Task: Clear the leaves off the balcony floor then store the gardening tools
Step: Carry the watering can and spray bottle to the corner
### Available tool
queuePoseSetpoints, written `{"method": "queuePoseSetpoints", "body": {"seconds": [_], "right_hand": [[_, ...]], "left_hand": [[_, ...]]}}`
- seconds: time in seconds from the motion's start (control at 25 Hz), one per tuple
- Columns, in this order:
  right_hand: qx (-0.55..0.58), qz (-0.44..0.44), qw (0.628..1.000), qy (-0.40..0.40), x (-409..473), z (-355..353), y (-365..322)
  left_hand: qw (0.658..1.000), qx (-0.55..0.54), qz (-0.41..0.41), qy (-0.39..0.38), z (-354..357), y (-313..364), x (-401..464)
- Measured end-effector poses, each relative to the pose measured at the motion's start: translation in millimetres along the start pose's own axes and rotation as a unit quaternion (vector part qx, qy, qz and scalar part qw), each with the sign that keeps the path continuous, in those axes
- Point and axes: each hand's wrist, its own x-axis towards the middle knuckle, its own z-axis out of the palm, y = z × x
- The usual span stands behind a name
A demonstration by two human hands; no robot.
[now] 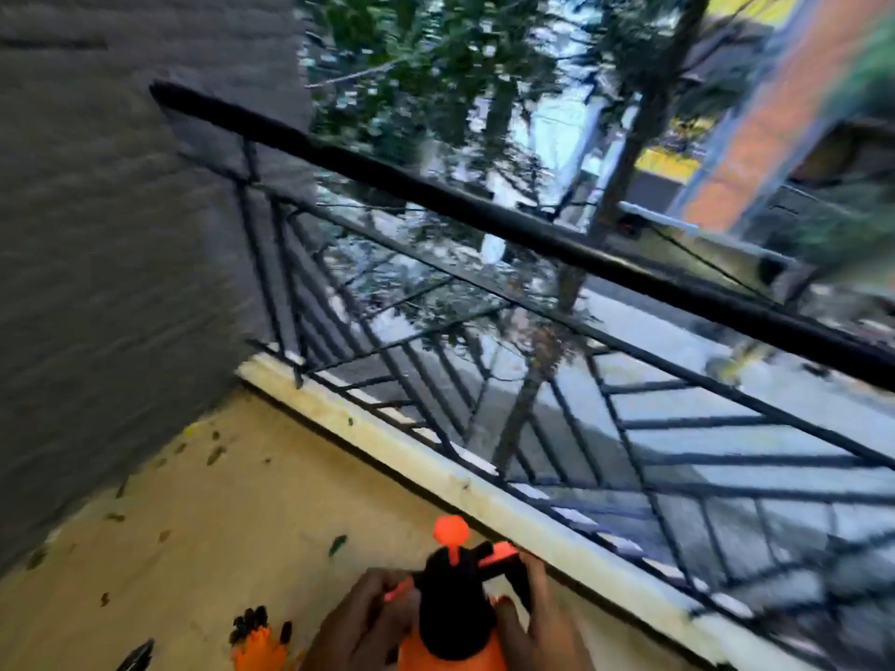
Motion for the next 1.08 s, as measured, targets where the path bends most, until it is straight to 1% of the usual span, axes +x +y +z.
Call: {"method": "queuePoseSetpoints", "body": {"seconds": [0.04, 0.08, 0.12, 0.16, 0.24, 0.32, 0.4, 0.52, 0.56, 0.68, 0.76, 0.8, 0.84, 0.96, 1.04, 1.08], "right_hand": [[0.036, 0.010, 0.999, 0.034, -14.8, -7.7, -12.5], [0.042, 0.036, 0.996, 0.071, -32.2, -22.6, -5.8], [0.085, 0.065, 0.991, 0.083, -51.1, -38.3, -4.9], [0.100, 0.081, 0.986, 0.110, -73.2, -53.8, -2.3], [0.137, 0.097, 0.981, 0.102, -102.4, -76.2, 12.3], [0.187, 0.114, 0.971, 0.096, -133.4, -89.7, 19.9], [0.227, 0.137, 0.961, 0.083, -159.2, -103.0, 41.2], [0.270, 0.175, 0.947, 0.015, -194.9, -125.0, 78.4], [0.278, 0.188, 0.942, -0.008, -204.6, -131.6, 88.5], [0.311, 0.207, 0.927, -0.033, -231.0, -148.0, 129.6], [0.360, 0.224, 0.904, -0.047, -242.8, -145.7, 161.1], [0.378, 0.228, 0.896, -0.048, -245.9, -143.3, 172.1], [0.395, 0.227, 0.889, -0.039, -246.3, -139.7, 179.1], [0.446, 0.250, 0.859, 0.016, -231.4, -127.4, 194.2], [0.480, 0.295, 0.824, 0.060, -207.1, -115.5, 211.0], [0.499, 0.312, 0.805, 0.078, -192.6, -110.3, 219.1]], "left_hand": [[0.999, -0.025, -0.002, -0.029, 14.4, 15.0, 0.4], [0.996, -0.048, -0.003, -0.068, 21.1, 22.6, 0.3], [0.993, -0.046, 0.003, -0.108, 32.5, 30.7, 1.9], [0.988, -0.038, 0.016, -0.147, 47.5, 40.8, 1.0], [0.980, -0.061, 0.009, -0.189, 71.6, 43.0, 7.4], [0.976, -0.024, -0.024, -0.216, 105.8, 43.8, 8.1], [0.969, -0.029, -0.059, -0.240, 140.8, 39.8, 3.9], [0.959, -0.033, -0.103, -0.263, 199.6, 28.6, -13.6], [0.958, -0.042, -0.104, -0.263, 217.4, 25.7, -20.1], [0.954, -0.030, -0.098, -0.283, 277.8, 19.0, -37.1], [0.953, -0.002, -0.086, -0.291, 307.9, 8.7, -43.7], [0.955, 0.006, -0.084, -0.284, 320.2, 3.8, -45.5], [0.961, 0.007, -0.091, -0.261, 331.8, -1.1, -46.7], [0.982, -0.009, -0.112, -0.153, 361.0, -15.8, -47.2], [0.985, -0.014, -0.148, -0.089, 370.0, -30.2, -40.6], [0.982, -0.016, -0.170, -0.076, 373.5, -38.3, -35.1]]}}
